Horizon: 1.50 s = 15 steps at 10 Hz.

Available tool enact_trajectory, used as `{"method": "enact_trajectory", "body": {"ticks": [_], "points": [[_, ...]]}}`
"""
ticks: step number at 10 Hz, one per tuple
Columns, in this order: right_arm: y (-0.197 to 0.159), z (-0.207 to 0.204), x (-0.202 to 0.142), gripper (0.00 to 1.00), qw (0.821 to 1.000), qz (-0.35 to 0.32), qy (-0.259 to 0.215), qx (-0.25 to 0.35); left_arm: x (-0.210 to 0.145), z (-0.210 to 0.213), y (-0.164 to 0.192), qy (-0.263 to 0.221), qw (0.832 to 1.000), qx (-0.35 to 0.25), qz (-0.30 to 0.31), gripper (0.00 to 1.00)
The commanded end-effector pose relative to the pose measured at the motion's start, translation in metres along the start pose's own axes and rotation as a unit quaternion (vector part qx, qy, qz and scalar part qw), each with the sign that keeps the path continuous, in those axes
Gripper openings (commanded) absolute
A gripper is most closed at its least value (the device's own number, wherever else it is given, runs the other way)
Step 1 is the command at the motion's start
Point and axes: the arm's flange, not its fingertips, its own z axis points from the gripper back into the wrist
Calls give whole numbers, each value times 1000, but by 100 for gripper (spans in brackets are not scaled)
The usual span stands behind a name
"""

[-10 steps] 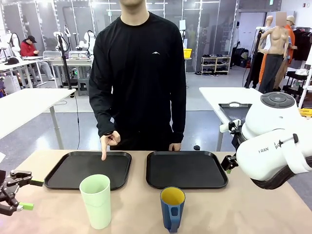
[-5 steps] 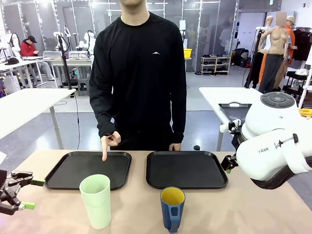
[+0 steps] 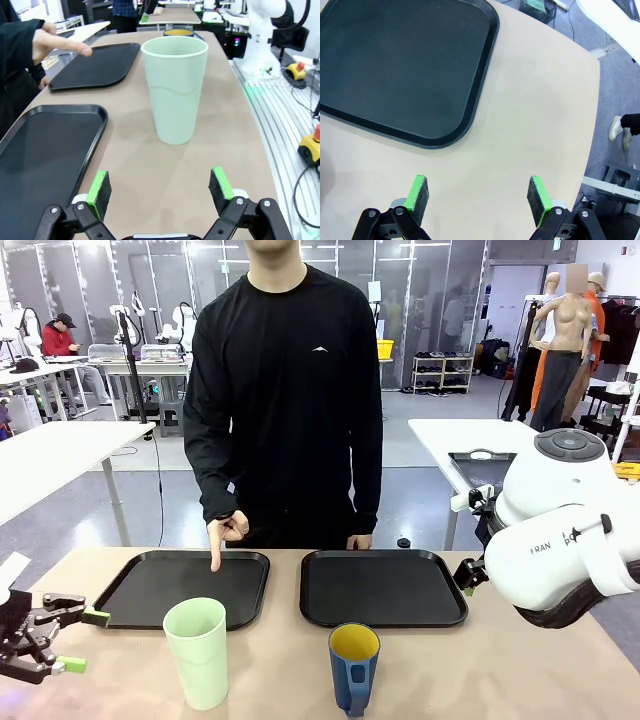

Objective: Sort and store the cups by type.
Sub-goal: Pick up the Reusable plastic cup.

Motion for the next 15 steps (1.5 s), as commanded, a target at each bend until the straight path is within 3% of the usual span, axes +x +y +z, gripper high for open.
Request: {"method": "enact_trajectory", "body": {"ticks": [1,6,15], "points": [[-1,-1,0,100,1000,-2,0,0,-4,-14,10,-29,999,-14,-11,100],[-1,-1,0,100,1000,-2,0,0,0,-68,14,-68,997,-40,-13,100],[-1,-1,0,100,1000,-2,0,0,6,-139,21,-87,993,-84,1,100]]}}
